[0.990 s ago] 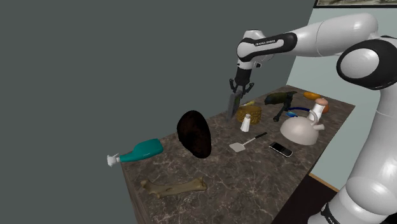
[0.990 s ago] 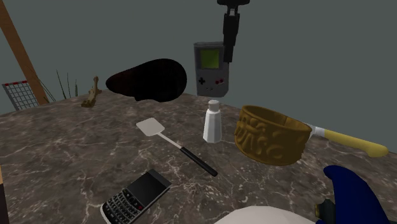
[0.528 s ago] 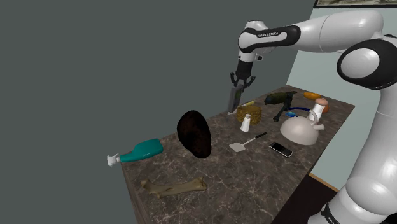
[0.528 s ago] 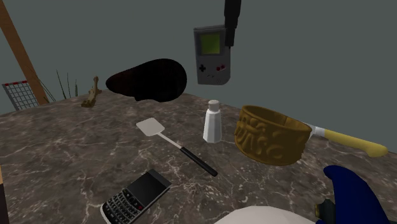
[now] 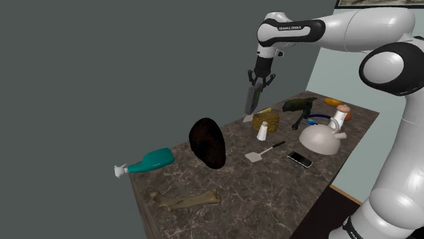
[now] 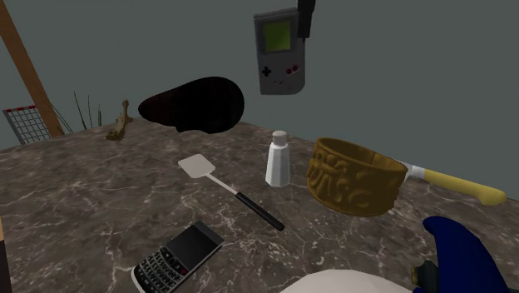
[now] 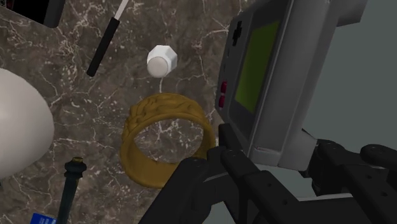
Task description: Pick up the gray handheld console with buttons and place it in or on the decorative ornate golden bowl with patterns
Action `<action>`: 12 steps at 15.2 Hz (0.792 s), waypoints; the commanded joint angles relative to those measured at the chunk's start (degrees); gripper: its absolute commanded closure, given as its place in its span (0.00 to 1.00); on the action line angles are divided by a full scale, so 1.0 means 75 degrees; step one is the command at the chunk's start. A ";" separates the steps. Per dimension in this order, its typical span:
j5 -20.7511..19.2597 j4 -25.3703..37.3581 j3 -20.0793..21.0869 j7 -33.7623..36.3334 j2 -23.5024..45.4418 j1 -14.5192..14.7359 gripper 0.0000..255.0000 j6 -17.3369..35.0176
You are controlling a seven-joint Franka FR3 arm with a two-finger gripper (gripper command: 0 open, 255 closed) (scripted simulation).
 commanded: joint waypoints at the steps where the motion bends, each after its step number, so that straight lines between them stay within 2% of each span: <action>1: 0.0031 0.0331 -0.0096 -0.0255 0.0135 -0.0170 1.00 -0.0203; 7: 0.0174 0.1667 -0.0411 -0.1189 0.0808 -0.0846 1.00 -0.0900; 12: 0.0355 0.3494 -0.0612 -0.1914 0.1801 -0.1501 1.00 -0.1767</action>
